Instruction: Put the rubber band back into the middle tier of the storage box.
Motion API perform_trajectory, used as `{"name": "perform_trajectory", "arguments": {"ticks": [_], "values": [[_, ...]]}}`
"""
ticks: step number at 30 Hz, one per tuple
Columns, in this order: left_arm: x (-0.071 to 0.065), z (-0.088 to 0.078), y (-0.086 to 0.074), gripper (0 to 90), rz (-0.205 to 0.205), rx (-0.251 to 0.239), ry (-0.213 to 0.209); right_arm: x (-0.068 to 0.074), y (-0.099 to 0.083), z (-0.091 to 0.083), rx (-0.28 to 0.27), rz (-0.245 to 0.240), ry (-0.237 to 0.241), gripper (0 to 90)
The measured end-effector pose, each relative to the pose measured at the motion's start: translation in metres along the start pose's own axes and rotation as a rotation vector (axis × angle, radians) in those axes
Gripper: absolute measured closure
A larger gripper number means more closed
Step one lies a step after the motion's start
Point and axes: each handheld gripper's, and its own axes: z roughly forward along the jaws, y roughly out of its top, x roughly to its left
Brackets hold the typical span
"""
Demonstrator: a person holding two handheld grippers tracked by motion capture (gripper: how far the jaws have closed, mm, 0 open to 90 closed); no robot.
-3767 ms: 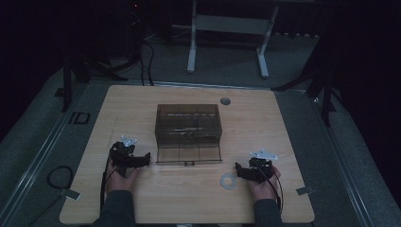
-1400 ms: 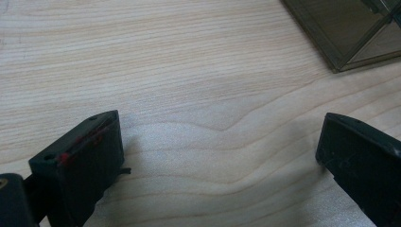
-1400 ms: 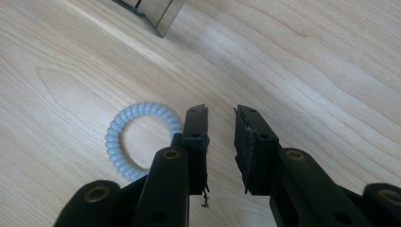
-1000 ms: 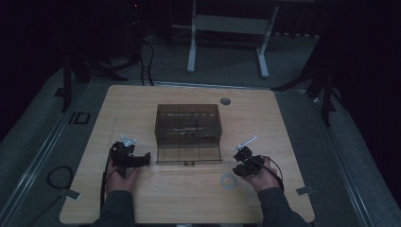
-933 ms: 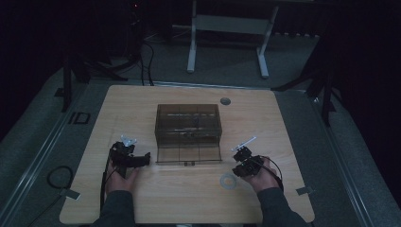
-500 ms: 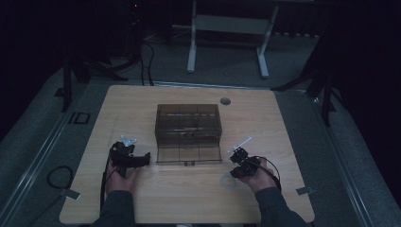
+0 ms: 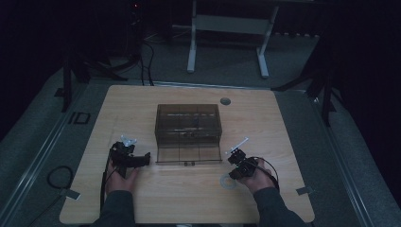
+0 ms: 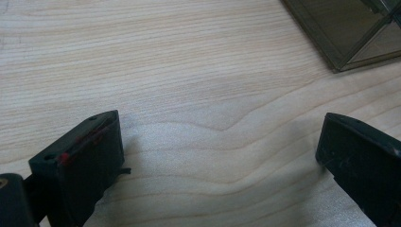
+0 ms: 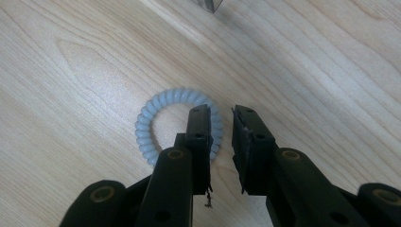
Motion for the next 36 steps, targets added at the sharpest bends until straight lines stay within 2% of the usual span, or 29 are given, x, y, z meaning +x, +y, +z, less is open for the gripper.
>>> {"name": "perform_trajectory", "arguments": {"ticks": [36], "values": [[0.000,0.000,0.000,1.7,-0.001,0.000,0.001,0.003,0.000,0.011,0.051,-0.004,0.001,75.2]]}}
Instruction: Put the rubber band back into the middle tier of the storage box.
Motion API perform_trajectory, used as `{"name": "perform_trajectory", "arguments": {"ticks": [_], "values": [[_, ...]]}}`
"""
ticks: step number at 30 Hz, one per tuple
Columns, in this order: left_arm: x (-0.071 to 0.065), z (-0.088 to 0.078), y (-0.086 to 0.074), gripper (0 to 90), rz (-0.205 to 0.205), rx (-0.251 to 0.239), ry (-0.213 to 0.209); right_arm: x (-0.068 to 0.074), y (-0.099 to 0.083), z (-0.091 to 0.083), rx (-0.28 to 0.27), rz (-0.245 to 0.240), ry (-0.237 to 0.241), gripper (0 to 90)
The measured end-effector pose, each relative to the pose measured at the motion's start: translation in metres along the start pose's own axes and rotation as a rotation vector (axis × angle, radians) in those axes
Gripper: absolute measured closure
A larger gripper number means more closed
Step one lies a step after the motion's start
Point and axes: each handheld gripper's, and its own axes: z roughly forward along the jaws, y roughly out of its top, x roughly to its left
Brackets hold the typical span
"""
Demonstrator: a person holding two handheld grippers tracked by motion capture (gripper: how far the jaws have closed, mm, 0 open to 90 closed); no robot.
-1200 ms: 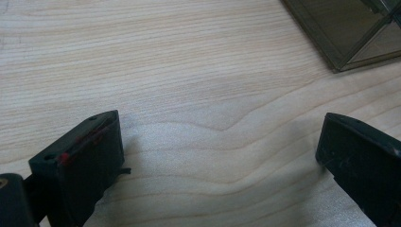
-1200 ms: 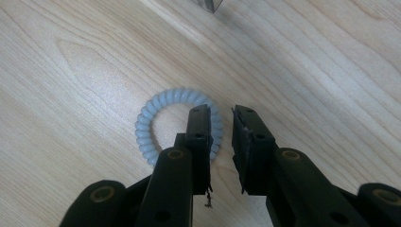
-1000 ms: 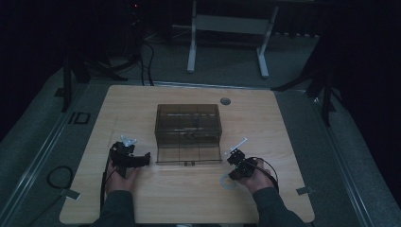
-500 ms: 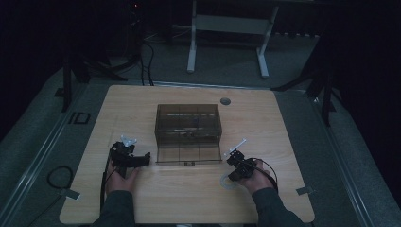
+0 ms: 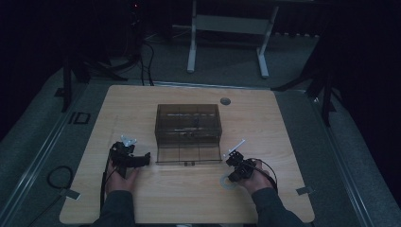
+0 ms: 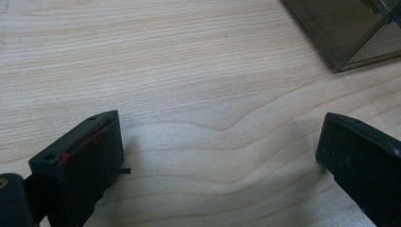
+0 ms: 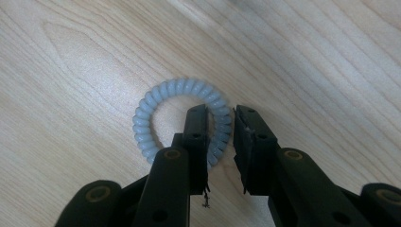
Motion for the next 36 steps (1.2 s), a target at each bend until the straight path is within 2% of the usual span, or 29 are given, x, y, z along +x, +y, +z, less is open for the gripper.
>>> {"name": "perform_trajectory", "arguments": {"ticks": [21,27,36], "values": [[0.0000,0.0000,0.0000,1.7,0.000,0.000,0.000,0.0046,0.0020,0.0031,0.024,-0.022,-0.025,75.9],[0.0000,0.0000,0.0000,1.7,0.000,0.000,0.000,0.0079,0.0027,0.0034,0.029,-0.038,-0.052,77.5],[0.0000,0.0000,0.0000,1.7,0.000,0.000,0.000,0.0094,0.0031,0.0036,0.035,-0.047,-0.055,80.2]]}}
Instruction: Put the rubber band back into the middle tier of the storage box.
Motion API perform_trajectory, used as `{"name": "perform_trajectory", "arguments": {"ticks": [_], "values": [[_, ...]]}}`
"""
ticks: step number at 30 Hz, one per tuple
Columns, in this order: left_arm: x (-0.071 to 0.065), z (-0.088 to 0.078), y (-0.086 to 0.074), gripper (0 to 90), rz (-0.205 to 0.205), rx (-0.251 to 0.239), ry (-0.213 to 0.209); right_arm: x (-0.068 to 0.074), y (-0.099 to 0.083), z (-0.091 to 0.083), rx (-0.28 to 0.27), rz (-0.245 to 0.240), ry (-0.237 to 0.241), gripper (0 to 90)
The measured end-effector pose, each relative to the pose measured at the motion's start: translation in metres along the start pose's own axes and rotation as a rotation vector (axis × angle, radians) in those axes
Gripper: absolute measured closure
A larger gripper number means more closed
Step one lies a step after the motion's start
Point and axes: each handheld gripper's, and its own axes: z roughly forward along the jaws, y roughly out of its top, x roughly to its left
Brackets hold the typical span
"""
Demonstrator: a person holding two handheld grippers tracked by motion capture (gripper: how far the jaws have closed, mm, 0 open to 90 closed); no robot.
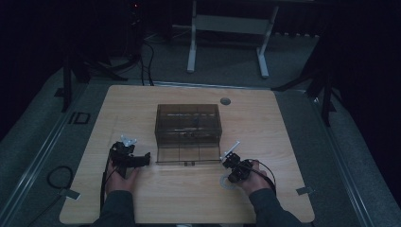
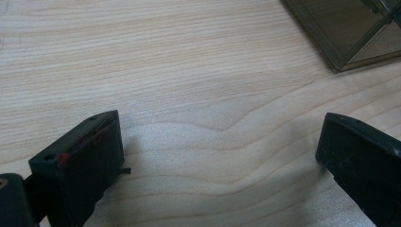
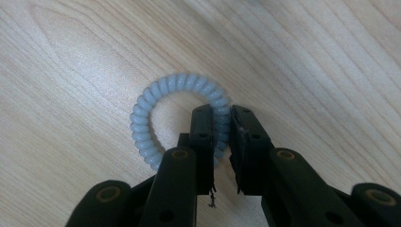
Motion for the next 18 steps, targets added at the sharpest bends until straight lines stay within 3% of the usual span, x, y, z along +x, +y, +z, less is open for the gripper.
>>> {"name": "perform_trajectory", "arguments": {"ticks": [18], "values": [[0.0000,0.0000,0.0000,1.7,0.000,0.000,-0.001,-0.0020,0.0001,-0.0027,0.000,0.004,0.015,82.1]]}}
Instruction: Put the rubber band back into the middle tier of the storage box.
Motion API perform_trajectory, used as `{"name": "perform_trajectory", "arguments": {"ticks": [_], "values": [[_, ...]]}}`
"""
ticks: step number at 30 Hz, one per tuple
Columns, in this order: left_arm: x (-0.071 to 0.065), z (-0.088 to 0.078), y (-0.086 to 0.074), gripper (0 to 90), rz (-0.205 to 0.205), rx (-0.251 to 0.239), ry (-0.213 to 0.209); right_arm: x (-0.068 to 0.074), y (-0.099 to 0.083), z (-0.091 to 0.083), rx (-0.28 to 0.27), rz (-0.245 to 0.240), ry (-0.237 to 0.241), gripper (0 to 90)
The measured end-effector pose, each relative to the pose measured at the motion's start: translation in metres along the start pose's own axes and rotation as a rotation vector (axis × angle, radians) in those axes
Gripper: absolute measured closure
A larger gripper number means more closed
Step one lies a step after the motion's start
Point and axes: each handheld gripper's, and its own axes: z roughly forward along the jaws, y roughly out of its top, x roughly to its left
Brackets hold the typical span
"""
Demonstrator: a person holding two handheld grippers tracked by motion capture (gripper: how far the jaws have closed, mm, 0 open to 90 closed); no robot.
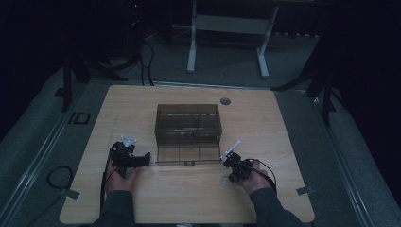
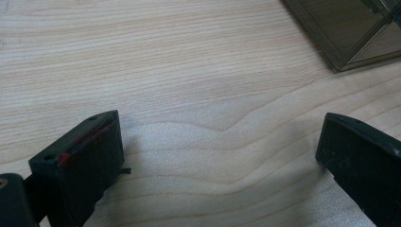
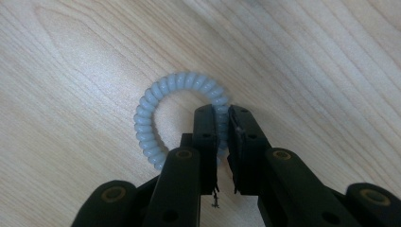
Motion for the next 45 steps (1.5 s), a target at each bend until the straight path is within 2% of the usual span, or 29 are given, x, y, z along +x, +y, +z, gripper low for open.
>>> {"name": "perform_trajectory", "arguments": {"ticks": [32,45], "values": [[0.000,0.000,0.000,1.7,0.000,0.000,0.000,0.000,0.005,-0.015,-0.024,-0.014,-0.008,82.1],[0.000,0.000,0.000,1.7,0.000,0.000,0.000,-0.006,0.005,-0.023,-0.045,-0.003,-0.014,82.1]]}}
